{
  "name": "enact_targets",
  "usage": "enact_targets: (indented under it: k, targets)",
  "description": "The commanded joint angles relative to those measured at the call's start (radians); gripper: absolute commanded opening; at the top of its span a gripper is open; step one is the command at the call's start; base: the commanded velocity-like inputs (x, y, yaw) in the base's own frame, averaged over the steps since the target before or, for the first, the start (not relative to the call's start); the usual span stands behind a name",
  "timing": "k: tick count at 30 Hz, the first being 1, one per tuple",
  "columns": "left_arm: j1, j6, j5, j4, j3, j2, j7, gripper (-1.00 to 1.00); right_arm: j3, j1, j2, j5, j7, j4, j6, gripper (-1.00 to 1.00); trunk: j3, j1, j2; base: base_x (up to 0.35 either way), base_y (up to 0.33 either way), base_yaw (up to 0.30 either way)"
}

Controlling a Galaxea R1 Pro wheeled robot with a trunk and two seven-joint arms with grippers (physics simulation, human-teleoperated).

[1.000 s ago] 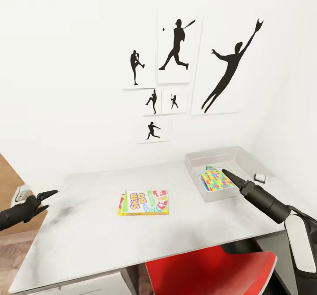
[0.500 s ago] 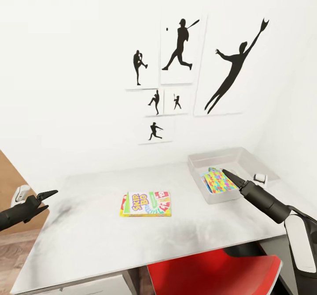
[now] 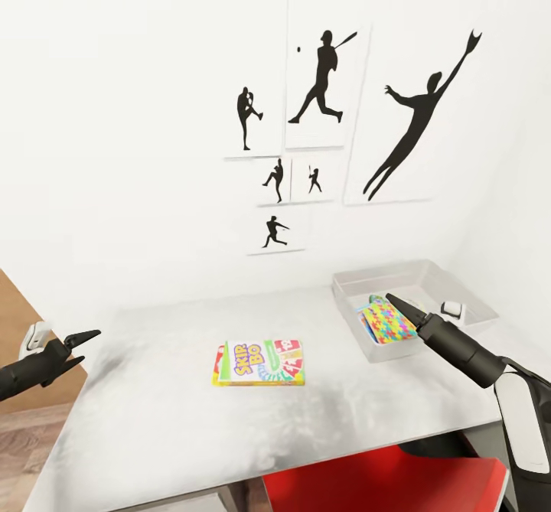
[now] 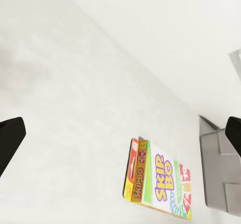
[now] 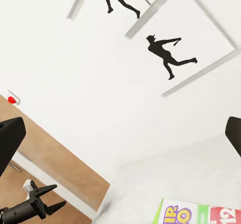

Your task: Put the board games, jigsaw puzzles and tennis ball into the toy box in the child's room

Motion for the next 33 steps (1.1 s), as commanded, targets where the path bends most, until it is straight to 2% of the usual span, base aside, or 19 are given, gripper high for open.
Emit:
enact_targets:
  k: [1,13,20,24,25,27,30,33]
  targets:
    - [-0.001,0.005,-0.004,0.0,0.002,0.0,-0.006,1.0,-0.001,-0.001,0.0,-0.002,0.001,0.0,0.006,1.0,-0.002,0.001,-0.002,0.01,0.007,0.0]
    - [-0.001,0.005,-0.004,0.0,0.002,-0.001,-0.006,1.0,0.002,-0.001,0.001,-0.001,-0.001,0.0,0.004,1.0,-0.002,0.001,-0.002,0.003,0.002,0.0]
    - [-0.001,0.005,-0.003,0.0,0.002,-0.002,-0.006,1.0,0.044,-0.001,0.003,0.04,-0.068,0.0,0.011,1.0,-0.002,0.001,-0.002,0.0,0.0,0.0]
    - [-0.001,0.005,-0.003,0.0,0.002,-0.002,-0.006,1.0,0.101,-0.001,0.006,0.06,-0.147,-0.003,0.025,1.0,-0.002,0.001,-0.002,0.0,0.0,0.0]
    - [-0.001,0.005,-0.003,0.0,0.001,-0.002,-0.006,1.0,0.144,0.0,0.012,0.064,-0.189,-0.004,0.043,1.0,-0.002,0.001,-0.002,0.0,0.0,0.0]
    - [-0.001,0.005,-0.003,0.0,0.001,-0.003,-0.006,1.0,0.192,-0.002,0.024,0.067,-0.235,-0.004,0.065,1.0,-0.002,0.001,-0.002,0.0,0.0,0.0]
    - [-0.001,0.005,-0.003,0.0,0.001,-0.002,-0.008,1.0,0.251,-0.015,0.059,0.072,-0.315,-0.002,0.094,1.0,-0.002,0.001,-0.002,0.0,0.0,0.0]
    - [-0.001,0.005,-0.003,0.0,0.0,-0.002,-0.008,1.0,0.289,-0.06,0.104,0.077,-0.416,0.002,0.116,1.0,-0.002,0.001,-0.002,0.0,0.0,0.0]
